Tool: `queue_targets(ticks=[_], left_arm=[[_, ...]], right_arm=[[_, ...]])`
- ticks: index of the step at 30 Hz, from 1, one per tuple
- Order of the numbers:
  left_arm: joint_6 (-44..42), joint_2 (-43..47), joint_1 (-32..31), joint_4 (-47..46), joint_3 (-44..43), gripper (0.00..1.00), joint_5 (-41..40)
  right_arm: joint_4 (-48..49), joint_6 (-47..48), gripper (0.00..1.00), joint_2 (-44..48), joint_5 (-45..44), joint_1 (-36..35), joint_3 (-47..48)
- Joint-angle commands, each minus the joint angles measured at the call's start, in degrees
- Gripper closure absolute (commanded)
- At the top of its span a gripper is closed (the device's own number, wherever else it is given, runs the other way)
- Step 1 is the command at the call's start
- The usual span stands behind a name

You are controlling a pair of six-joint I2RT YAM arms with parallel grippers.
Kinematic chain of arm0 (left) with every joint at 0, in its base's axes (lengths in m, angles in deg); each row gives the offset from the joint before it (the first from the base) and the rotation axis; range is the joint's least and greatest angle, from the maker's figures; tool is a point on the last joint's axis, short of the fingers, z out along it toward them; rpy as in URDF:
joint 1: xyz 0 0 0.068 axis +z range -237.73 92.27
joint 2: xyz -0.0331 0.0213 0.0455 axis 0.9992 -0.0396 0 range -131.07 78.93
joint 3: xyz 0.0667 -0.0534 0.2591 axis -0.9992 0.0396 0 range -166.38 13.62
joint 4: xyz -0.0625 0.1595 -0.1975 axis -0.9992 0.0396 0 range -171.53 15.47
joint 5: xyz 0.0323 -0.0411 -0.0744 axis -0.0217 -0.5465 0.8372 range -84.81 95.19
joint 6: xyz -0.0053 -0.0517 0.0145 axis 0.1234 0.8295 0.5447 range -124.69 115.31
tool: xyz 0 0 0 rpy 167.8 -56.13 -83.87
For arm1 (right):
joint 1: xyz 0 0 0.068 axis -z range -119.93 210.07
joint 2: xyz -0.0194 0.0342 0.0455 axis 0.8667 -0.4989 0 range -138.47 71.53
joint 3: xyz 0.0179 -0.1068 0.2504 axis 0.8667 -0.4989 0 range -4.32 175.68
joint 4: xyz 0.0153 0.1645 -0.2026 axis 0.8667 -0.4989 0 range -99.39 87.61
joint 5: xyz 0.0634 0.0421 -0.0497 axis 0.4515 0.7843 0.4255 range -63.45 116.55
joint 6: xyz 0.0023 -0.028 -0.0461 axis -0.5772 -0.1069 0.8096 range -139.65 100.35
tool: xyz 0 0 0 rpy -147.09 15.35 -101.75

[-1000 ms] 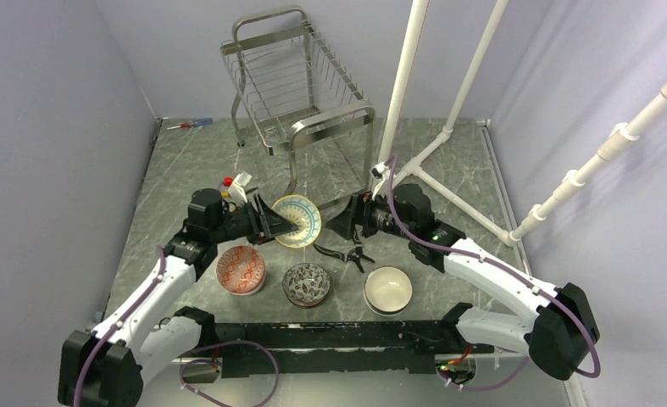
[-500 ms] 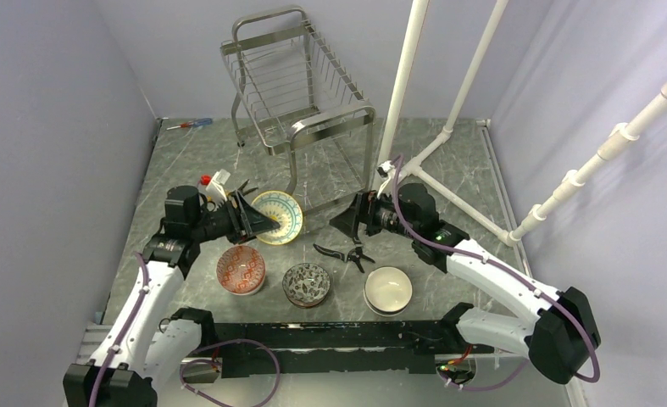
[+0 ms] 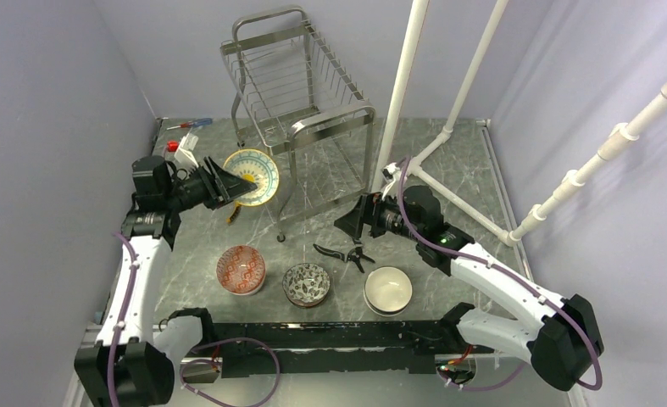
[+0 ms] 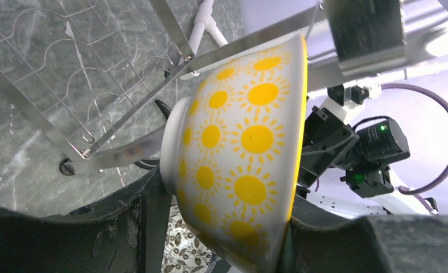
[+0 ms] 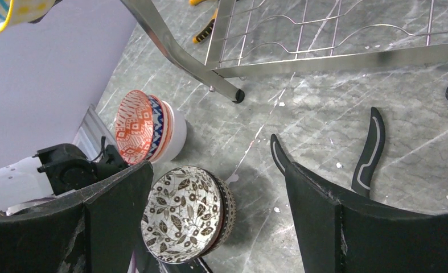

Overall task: Load the bowls into the dish rack
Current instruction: Place the bowl in the dish rack.

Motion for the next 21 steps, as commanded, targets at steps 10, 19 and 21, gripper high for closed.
queue_targets(ticks=[10,19,21], left_arm=[[-0.8,-12.6,0.7,-11.1,-3.5,0.69,-5.7],[-3.6,-23.6,-4.6,-11.6,-9.2,0.72,-10.1],[-4.4,-25.2,-5.0,-10.8,-10.6,0.72,-11.4]], right_arm=[[0.4,1.7,0.1,1.5,-0.3,0.6,-0.7],[0.2,2.6,0.09,1.4,0.0,0.9,-1.2],[-0.1,3.0,0.09,1.6,-0.2,0.9,-1.2]])
